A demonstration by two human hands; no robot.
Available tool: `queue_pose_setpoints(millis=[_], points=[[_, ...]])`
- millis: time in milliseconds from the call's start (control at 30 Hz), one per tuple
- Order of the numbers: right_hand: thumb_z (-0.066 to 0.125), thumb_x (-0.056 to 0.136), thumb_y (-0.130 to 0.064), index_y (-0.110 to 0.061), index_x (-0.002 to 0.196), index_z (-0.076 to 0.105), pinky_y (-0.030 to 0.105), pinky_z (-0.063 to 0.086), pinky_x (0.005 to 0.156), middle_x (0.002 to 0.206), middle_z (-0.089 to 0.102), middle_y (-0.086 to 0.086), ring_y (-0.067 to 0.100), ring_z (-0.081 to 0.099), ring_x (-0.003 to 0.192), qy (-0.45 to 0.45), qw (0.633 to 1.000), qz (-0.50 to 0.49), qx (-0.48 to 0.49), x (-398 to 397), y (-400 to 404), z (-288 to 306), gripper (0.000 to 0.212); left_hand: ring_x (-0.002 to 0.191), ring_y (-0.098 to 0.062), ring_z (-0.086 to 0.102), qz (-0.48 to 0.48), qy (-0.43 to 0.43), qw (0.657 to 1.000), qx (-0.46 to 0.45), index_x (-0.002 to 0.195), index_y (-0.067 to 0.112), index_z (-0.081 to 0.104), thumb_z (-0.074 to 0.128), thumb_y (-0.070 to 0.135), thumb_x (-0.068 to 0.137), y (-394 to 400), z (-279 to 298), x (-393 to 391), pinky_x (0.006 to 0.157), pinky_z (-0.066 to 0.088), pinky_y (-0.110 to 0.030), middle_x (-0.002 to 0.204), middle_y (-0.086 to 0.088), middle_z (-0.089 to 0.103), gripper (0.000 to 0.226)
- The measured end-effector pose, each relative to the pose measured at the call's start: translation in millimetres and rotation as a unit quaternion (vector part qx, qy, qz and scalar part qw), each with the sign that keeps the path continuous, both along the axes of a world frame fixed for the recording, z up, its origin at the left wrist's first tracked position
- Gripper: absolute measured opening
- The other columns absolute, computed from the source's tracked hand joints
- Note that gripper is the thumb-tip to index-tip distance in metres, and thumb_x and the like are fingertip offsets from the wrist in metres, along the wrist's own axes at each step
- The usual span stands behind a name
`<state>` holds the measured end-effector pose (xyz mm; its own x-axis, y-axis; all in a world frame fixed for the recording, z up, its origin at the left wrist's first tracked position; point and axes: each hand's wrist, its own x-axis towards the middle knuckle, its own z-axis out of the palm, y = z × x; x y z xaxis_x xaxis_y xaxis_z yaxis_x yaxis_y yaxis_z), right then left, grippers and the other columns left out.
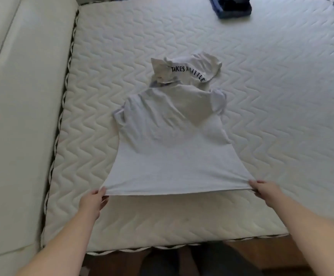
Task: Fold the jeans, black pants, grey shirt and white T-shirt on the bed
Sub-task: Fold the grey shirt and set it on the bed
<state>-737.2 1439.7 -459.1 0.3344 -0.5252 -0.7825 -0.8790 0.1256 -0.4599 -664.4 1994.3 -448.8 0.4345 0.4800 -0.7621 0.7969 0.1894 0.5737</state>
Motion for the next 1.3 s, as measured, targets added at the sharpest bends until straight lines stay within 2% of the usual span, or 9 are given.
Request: queue_pose_setpoints(millis=[100, 200, 367, 533, 700, 867, 1000, 1200, 1300], points=[[0.064, 0.093, -0.012, 0.008, 0.12, 0.06, 0.039, 0.05, 0.078, 0.09, 0.06, 0.015, 0.027, 0.056, 0.083, 0.063, 0.997, 0.05, -0.012, -37.2, 5.1, -22.7, 0.033, 0.054, -0.012, 0.062, -0.038, 0.051, 0.997, 0.033, 0.098, 0.0, 0.058, 0.063, 0.01, 0.094, 9.4, -26.8, -42.3, 0.042, 0.05, -0.015, 0.077, -0.008, 0.059, 0.011], [0.062, 0.094, -0.013, 0.007, 0.111, 0.063, 0.05, 0.048, 0.091, 0.089, 0.058, 0.016, 0.028, 0.051, 0.085, 0.104, 0.988, 0.106, -0.041, -62.6, 11.0, -37.2, 0.027, 0.068, -0.015, 0.059, -0.079, 0.077, 0.991, 0.072, 0.112, -0.003, 0.059, 0.064, 0.014, 0.094, 16.7, -51.3, -76.8, 0.057, 0.052, -0.022, 0.081, -0.01, 0.061, 0.026], [0.066, 0.092, -0.021, 0.003, 0.121, 0.061, 0.04, 0.045, 0.09, 0.109, 0.064, 0.02, 0.032, 0.056, 0.098, 0.16, 0.969, 0.171, -0.078, -96.4, 16.8, -58.9, 0.038, 0.074, -0.021, 0.058, -0.132, 0.121, 0.975, 0.128, 0.113, -0.008, 0.061, 0.065, 0.014, 0.093, 29.5, -81.3, -115.2, 0.088, 0.049, -0.041, 0.089, -0.013, 0.062, 0.03], [0.068, 0.09, -0.024, 0.002, 0.119, 0.063, 0.034, 0.04, 0.081, 0.113, 0.065, 0.022, 0.037, 0.058, 0.108, 0.194, 0.955, 0.203, -0.097, -124.3, 23.2, -83.3, 0.039, 0.067, -0.027, 0.057, -0.221, 0.146, 0.95, 0.165, 0.109, -0.003, 0.065, 0.063, 0.019, 0.094, 36.6, -101.8, -138.3, 0.071, 0.047, -0.035, 0.082, -0.015, 0.063, 0.026], [0.069, 0.09, -0.029, -0.002, 0.118, 0.065, 0.034, 0.043, 0.082, 0.109, 0.067, 0.019, 0.037, 0.059, 0.107, 0.221, 0.939, 0.236, -0.119, -144.5, 24.7, -95.2, 0.038, 0.096, -0.042, 0.063, -0.285, 0.183, 0.916, 0.214, 0.11, 0.001, 0.069, 0.067, 0.026, 0.092, 45.5, -113.6, -159.7, 0.085, 0.05, -0.042, 0.097, -0.023, 0.069, 0.031], [0.068, 0.09, -0.033, -0.009, 0.111, 0.068, 0.03, 0.04, 0.071, 0.087, 0.062, 0.008, 0.028, 0.055, 0.083, 0.261, 0.918, 0.267, -0.133, -165.3, 19.4, -98.8, 0.032, 0.093, -0.037, 0.063, -0.302, 0.2, 0.906, 0.217, 0.108, 0.001, 0.07, 0.072, 0.025, 0.088, 48.0, -114.1, -180.3, 0.083, 0.05, -0.041, 0.1, -0.02, 0.07, 0.031], [0.066, 0.091, -0.033, -0.011, 0.115, 0.066, 0.03, 0.043, 0.076, 0.105, 0.067, 0.014, 0.032, 0.06, 0.099, 0.275, 0.907, 0.287, -0.136, -174.8, 24.7, -104.5, 0.033, 0.096, -0.036, 0.061, -0.32, 0.209, 0.894, 0.233, 0.102, 0.004, 0.071, 0.071, 0.024, 0.089, 42.7, -112.3, -190.0, 0.085, 0.049, -0.04, 0.101, -0.019, 0.07, 0.024], [0.062, 0.094, -0.023, -0.009, 0.118, 0.064, 0.033, 0.046, 0.076, 0.109, 0.066, 0.015, 0.03, 0.058, 0.094, 0.265, 0.909, 0.29, -0.137, -167.2, 35.2, -110.4, 0.029, 0.108, -0.039, 0.056, -0.33, 0.245, 0.886, 0.215, 0.114, 0.013, 0.066, 0.066, 0.027, 0.092, 27.9, -112.6, -179.7, 0.097, 0.047, -0.051, 0.112, -0.018, 0.065, 0.026], [0.062, 0.092, -0.018, -0.009, 0.13, 0.058, 0.037, 0.048, 0.09, 0.123, 0.062, 0.018, 0.035, 0.057, 0.111, 0.268, 0.916, 0.274, -0.121, -164.4, 38.6, -105.0, 0.039, 0.11, -0.039, 0.056, -0.32, 0.253, 0.887, 0.215, 0.118, 0.012, 0.066, 0.065, 0.023, 0.091, 19.2, -109.5, -170.1, 0.096, 0.049, -0.047, 0.114, -0.019, 0.066, 0.029]])
